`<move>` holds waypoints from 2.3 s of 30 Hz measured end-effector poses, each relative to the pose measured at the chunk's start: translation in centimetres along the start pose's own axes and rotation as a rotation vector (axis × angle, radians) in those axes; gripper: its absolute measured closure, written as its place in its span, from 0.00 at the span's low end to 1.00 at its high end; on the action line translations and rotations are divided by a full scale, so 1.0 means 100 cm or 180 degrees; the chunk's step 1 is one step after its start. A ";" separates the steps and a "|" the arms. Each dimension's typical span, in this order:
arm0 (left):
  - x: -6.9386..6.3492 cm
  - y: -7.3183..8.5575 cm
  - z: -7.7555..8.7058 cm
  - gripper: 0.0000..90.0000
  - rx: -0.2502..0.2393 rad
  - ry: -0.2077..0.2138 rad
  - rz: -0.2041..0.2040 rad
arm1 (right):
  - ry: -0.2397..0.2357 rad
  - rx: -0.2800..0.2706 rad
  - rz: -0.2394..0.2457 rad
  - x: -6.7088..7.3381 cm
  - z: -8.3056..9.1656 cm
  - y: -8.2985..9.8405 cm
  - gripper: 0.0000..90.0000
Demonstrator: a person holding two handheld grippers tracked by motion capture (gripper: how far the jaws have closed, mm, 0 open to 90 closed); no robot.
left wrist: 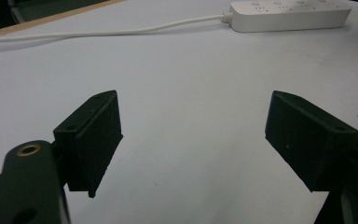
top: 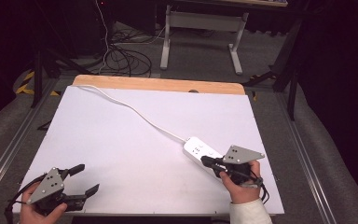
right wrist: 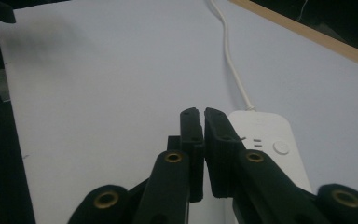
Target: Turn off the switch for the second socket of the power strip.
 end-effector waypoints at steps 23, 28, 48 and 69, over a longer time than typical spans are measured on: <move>0.002 0.000 0.000 0.21 0.0001 -0.0063 0.0000 | 0.0381 0.0317 -0.0365 -0.047 -0.027 0.000 1.00; 0.002 0.001 0.000 0.21 0.0011 -0.0066 0.0009 | 0.0519 0.0444 -0.0441 -0.056 -0.035 0.006 1.00; 0.000 0.000 -0.002 0.22 0.0067 -0.0158 -0.0042 | 0.0713 0.0785 -0.0485 -0.063 -0.045 0.022 1.00; -0.002 0.000 -0.003 0.21 0.0075 -0.0171 -0.0048 | 0.0722 0.0925 -0.0412 -0.059 -0.049 0.024 1.00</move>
Point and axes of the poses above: each handheld gripper's, and its own axes: z roughly backward along the jaws, y roughly out of its underside, x roughly to its left, the point moved 2 cm from there along -z, roughly forward along the jaws, and after that the axes turned 1 degree about -z, right-handed, at the moved point
